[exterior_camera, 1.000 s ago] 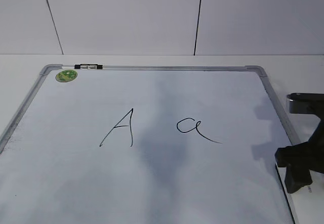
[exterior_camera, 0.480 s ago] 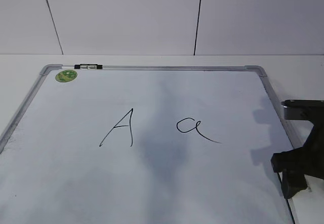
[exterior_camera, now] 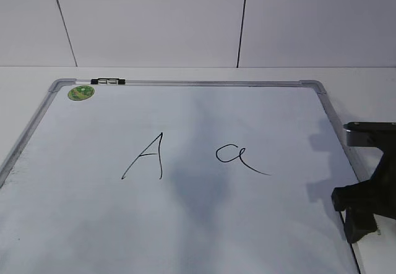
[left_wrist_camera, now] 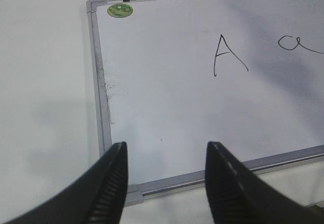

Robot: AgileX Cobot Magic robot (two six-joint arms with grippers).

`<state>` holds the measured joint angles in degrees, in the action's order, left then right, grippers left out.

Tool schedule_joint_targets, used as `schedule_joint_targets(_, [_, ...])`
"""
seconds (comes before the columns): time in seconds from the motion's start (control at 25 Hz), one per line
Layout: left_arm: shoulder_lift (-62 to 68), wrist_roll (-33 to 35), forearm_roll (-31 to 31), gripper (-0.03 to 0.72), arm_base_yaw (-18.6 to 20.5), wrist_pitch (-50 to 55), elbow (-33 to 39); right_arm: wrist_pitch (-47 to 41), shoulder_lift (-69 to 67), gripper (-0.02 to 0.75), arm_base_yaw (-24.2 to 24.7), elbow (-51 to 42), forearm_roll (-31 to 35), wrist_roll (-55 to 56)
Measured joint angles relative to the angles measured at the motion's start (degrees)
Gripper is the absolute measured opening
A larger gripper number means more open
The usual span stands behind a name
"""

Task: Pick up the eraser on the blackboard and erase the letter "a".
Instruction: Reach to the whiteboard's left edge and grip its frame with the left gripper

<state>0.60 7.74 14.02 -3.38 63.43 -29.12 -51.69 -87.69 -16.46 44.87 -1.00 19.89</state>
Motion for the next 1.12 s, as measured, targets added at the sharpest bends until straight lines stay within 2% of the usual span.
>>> schedule_joint_targets(0.72, [0.0, 0.0, 0.5, 0.371, 0.0, -0.1, 0.0, -0.3, -0.1, 0.561, 0.0, 0.3, -0.5, -0.1])
schedule_joint_targets(1.12, [0.0, 0.0, 1.1, 0.371, 0.0, -0.1, 0.0, -9.6, -0.3, 0.561, -0.1, 8.7, -2.2, -0.1])
